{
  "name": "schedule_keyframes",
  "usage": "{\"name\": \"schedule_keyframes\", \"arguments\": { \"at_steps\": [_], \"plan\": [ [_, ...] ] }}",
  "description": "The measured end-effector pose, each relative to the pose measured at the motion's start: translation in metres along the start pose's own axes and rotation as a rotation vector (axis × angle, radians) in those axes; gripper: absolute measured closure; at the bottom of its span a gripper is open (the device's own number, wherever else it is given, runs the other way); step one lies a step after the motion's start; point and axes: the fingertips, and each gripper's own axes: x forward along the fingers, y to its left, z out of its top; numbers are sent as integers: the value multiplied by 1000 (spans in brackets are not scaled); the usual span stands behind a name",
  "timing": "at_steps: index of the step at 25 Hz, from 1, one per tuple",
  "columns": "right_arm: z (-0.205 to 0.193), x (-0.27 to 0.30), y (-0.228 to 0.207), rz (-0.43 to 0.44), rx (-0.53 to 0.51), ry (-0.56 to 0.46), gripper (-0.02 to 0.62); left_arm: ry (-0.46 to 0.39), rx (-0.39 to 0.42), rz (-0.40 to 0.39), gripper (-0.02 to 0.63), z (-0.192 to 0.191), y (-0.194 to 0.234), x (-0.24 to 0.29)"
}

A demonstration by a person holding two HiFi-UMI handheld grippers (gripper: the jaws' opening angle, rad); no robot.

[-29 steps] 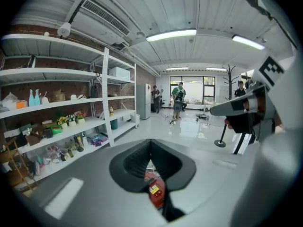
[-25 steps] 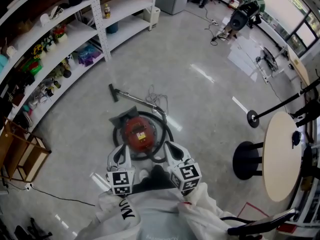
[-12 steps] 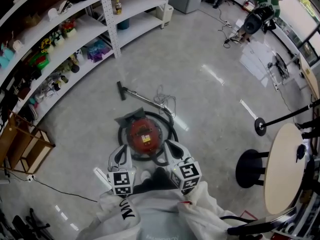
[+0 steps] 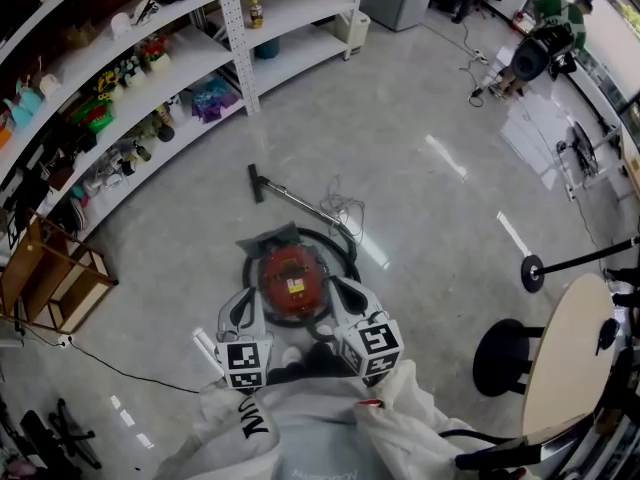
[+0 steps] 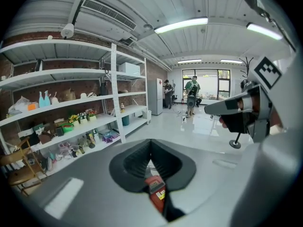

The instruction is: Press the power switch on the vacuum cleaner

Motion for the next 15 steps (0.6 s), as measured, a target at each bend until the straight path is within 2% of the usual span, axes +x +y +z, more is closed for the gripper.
{"name": "schedule_keyframes", "arguments": {
  "at_steps": [8,15],
  "plan": [
    [6,7,-15,64,-3,-3,595,3,-1,52,606,12,-11,6],
    [2,7,-24,75,11,8,595,21,16,61,606,10,-19,7]
  ]
}}
